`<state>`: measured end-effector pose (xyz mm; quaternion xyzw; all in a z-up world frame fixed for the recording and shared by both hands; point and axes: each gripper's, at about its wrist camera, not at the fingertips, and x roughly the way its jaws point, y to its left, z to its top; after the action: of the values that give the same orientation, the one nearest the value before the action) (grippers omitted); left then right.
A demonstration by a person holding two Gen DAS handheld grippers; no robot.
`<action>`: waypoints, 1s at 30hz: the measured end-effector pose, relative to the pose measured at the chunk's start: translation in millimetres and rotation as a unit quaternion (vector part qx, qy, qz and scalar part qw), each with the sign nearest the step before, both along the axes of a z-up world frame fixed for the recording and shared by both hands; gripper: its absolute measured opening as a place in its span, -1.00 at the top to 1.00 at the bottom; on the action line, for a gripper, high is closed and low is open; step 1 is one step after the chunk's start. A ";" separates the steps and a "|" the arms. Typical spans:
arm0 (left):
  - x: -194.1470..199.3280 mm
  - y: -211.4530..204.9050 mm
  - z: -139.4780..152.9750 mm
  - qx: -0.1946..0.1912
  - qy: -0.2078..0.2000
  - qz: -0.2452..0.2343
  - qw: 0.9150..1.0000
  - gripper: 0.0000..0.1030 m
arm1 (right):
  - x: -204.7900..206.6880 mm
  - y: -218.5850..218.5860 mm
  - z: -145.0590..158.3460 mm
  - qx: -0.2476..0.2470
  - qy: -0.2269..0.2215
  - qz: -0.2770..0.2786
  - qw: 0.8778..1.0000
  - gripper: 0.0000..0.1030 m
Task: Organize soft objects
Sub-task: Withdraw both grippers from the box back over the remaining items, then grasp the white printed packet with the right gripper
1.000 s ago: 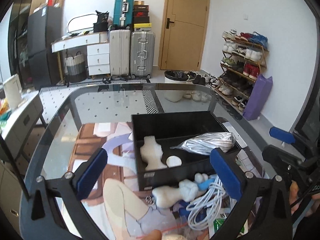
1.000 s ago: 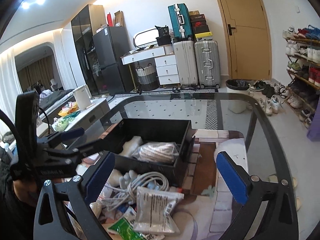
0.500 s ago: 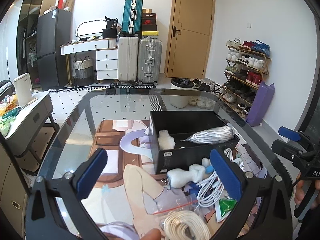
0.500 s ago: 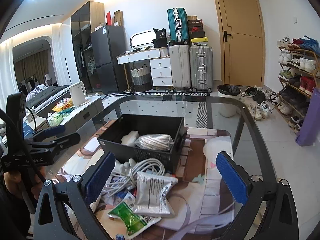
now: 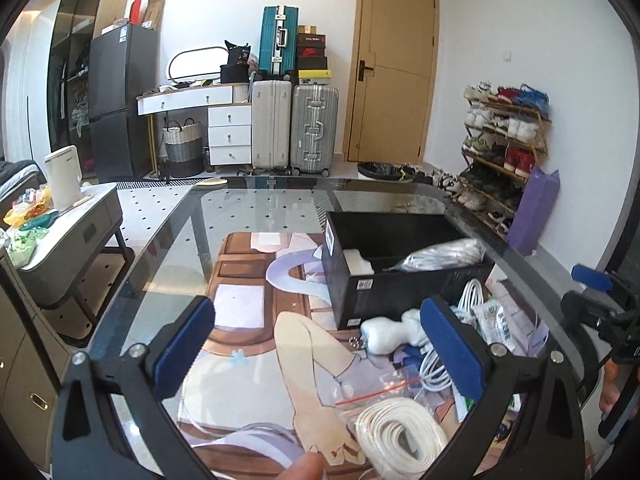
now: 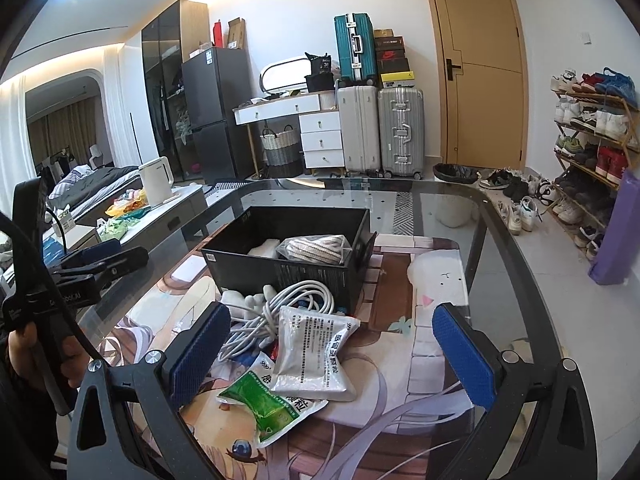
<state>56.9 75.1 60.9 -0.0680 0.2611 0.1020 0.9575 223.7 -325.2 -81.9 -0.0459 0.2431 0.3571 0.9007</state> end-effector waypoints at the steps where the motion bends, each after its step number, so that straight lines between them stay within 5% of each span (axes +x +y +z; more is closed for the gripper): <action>1: -0.1 -1.4 -1.0 0.003 0.002 -0.002 1.000 -1.00 | -0.3 -0.5 -1.0 0.004 0.002 0.002 1.000 -0.99; 15: 11.2 -11.2 -27.0 -0.019 0.048 -0.035 0.998 -0.99 | 9.2 15.5 -23.5 -0.033 0.035 0.009 0.999 -0.99; 30: 13.7 -29.1 -48.0 -0.001 0.074 -0.051 0.996 -0.99 | 38.4 32.8 -56.6 -0.056 0.100 0.006 0.993 -0.99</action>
<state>70.6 46.0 12.8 -0.0480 0.3348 0.0578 0.9393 262.1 -292.5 -138.5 -0.0619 0.3508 0.3516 0.8657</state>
